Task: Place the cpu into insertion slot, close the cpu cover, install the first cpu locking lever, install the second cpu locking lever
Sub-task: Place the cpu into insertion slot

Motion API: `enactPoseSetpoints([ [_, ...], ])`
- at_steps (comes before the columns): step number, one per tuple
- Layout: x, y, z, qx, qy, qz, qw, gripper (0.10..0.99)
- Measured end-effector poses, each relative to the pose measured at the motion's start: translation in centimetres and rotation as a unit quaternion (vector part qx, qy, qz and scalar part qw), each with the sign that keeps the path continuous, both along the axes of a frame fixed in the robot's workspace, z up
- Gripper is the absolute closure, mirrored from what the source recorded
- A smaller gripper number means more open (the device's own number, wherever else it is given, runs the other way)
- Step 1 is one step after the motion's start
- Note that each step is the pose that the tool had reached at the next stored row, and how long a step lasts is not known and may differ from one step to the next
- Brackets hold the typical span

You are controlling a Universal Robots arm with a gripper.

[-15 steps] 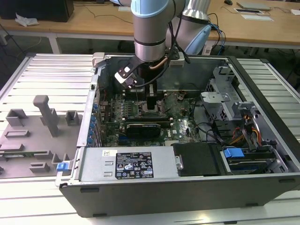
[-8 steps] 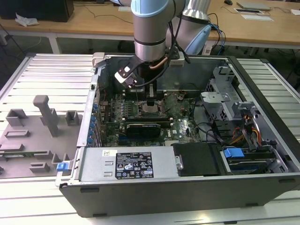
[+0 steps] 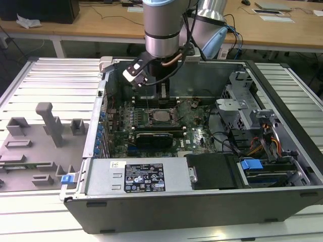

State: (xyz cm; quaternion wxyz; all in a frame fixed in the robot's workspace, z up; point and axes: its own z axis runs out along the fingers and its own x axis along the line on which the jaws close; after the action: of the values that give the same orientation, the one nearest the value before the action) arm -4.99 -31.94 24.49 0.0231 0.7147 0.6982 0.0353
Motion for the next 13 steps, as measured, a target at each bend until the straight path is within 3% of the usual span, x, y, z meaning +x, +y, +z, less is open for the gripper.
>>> enactPoseSetpoints([
  [2,0.0,0.04,0.39,0.0,0.0,0.0,1.0,0.98],
  [7,0.0,0.19,2.35,0.0,-0.0002,-0.001,1.0,0.98],
  [13,0.0,0.21,2.52,0.0,-0.0002,-0.001,1.0,0.98],
])
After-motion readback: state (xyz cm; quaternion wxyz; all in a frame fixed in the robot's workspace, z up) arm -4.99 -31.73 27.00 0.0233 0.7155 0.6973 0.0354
